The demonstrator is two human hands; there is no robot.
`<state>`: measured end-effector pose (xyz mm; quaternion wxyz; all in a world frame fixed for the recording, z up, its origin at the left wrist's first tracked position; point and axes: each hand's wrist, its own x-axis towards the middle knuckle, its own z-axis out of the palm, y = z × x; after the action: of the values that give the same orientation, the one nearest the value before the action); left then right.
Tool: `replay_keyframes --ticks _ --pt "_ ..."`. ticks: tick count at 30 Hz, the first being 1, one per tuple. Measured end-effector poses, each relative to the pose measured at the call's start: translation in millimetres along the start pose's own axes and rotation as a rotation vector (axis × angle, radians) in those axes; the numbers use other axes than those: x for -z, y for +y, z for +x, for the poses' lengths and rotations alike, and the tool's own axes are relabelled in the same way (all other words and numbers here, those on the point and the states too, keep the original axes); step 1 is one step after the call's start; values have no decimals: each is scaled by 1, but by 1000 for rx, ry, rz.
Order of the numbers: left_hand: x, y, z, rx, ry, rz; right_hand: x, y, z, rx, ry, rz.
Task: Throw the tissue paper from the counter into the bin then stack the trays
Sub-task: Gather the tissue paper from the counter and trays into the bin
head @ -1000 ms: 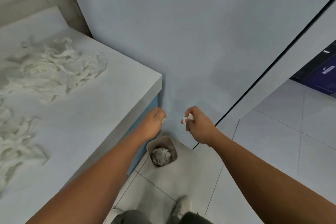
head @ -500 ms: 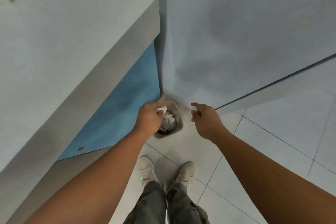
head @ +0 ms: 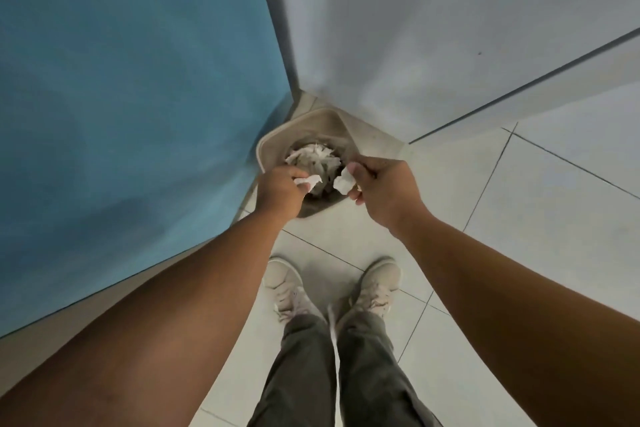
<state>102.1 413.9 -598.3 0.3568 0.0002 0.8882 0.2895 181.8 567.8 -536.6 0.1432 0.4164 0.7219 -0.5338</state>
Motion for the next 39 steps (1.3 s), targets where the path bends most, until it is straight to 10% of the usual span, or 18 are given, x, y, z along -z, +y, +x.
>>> replay_keyframes --ticks 23,39 --pt "13 -41 17 -54 60 -2 -66 31 81 -7 -85 -294" --pt "74 76 -105 -236 139 156 46 -66 -65 188 -98 -473"
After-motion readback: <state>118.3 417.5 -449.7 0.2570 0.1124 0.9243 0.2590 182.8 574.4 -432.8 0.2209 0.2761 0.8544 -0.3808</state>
